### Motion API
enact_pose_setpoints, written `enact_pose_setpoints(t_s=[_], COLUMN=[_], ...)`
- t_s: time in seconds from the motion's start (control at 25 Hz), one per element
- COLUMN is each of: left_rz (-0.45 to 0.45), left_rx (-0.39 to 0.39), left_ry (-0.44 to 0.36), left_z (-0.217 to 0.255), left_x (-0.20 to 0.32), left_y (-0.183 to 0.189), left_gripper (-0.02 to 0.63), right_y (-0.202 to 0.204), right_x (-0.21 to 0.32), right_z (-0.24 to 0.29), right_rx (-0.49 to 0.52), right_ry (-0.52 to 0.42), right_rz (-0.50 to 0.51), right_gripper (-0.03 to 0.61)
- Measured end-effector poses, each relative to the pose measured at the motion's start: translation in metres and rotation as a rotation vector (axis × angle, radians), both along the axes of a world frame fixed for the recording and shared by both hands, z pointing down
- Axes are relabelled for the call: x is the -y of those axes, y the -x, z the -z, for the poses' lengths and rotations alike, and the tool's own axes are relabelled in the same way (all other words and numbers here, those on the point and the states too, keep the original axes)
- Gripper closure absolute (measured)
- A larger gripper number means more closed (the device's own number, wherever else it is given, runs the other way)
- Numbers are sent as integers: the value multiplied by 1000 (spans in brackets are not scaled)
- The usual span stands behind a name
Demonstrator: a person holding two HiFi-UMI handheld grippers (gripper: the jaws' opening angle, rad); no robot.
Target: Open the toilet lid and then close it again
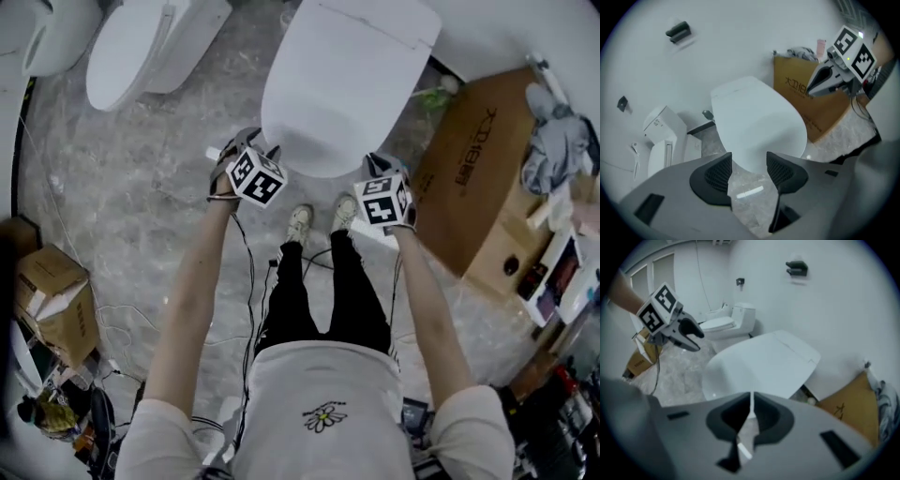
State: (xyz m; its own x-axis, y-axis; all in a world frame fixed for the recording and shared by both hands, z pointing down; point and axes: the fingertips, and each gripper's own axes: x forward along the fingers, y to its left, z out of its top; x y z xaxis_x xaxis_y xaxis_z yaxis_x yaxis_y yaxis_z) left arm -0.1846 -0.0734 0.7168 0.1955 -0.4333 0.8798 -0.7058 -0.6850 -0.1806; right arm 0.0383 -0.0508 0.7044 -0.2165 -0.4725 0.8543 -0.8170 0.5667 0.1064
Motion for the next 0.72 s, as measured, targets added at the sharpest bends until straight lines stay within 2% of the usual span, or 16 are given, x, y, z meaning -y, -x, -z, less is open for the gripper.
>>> enact_pose_setpoints(t_s=[0.08,0.2,0.28,0.44,0.56,0.64,0.72], left_rz=[27,-21,-12,89,87,86,97], left_rx=[-78,-136,-194,-388,-486,-537,-605], left_ry=[-59,-123,-198,-412,-582,-701,-760], left_z=[50,127,185,308,386,439,476], left_x=[9,10,23,47,29,12,-8], left_y=[-19,-44,-55,-73,-86,-90,-94], left_gripper=[360,364,366,373,383,416,468], right_y=[7,14,18,21,22,27,32], right_x=[16,32,48,70,53,35,13], right_z=[52,136,198,323,397,437,467], right_rx=[24,51,83,185,303,368,404], right_ry=[-82,-226,-341,-592,-737,-818,-883], right_rz=[5,24,23,1,-34,-42,-27], right_gripper=[535,535,537,537,537,537,537])
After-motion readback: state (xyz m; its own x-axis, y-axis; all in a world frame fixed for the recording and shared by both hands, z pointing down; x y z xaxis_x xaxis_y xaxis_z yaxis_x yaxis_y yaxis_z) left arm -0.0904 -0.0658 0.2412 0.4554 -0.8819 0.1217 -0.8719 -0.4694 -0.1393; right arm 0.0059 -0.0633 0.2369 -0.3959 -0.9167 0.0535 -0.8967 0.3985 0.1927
